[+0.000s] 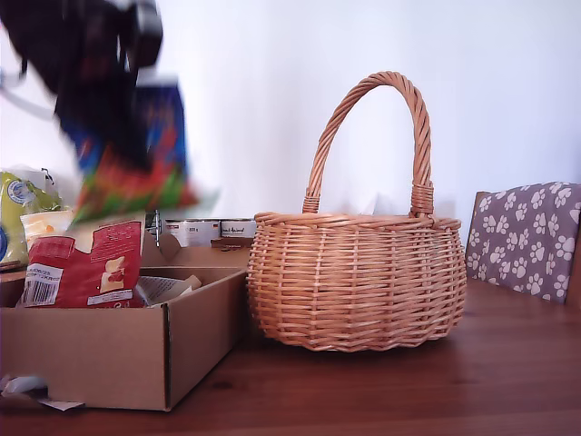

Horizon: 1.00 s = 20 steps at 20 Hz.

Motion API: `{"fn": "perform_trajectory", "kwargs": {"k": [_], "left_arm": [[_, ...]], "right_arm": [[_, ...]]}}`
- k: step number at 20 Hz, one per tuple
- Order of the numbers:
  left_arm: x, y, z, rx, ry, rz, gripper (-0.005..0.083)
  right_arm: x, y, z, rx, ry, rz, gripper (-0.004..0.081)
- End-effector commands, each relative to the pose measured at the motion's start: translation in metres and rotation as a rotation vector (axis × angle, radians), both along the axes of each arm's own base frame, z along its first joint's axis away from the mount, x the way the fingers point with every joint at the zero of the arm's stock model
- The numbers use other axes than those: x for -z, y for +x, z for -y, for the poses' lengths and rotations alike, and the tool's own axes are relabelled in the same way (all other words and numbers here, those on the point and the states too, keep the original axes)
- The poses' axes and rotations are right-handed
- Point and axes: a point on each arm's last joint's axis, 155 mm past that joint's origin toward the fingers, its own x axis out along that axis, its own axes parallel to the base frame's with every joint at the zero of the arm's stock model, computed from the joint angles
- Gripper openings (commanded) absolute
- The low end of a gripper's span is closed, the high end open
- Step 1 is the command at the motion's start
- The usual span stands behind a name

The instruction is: Move the bags of Easter eggs from the cardboard box on the left into the woven basket on the right side.

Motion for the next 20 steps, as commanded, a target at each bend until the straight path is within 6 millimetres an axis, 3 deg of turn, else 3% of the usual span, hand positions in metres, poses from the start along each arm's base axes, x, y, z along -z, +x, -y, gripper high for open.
{"fn": "perform_trajectory", "kwargs": {"k": [1,5,7,11,13,17,20], "left_arm": [[-0.012,-0.003,0.017,-0.007,-0.071,-0.016,0.0037],[-0.024,0.007,0.054,0.014,-0.136,0.066,0.0036],[-0.031,0.022,0.074,0.001,-0.158,0.155,0.0036],[-0.045,0.058,0.113,-0.062,-0.215,0.321,0.0036],[-0.034,0.073,0.130,-0.105,-0.226,0.332,0.0036],[0.006,0.104,0.160,-0.190,-0.213,0.354,0.0036],[0.025,0.115,0.183,-0.214,-0.253,0.354,0.0037]], "right_arm": [[0.002,-0.008,-0.008,-0.064,-0.018,0.000,-0.0013],[0.008,-0.028,-0.027,-0.192,-0.018,-0.024,-0.0013],[0.008,-0.039,-0.037,-0.258,-0.001,-0.034,-0.0013],[0.011,-0.046,-0.039,-0.280,-0.015,-0.040,-0.0013],[0.009,-0.045,-0.039,-0.280,-0.014,-0.030,-0.0013],[0.008,-0.044,-0.039,-0.280,-0.014,-0.024,-0.0013],[0.008,-0.045,-0.039,-0.281,-0.014,-0.023,-0.0013]]}}
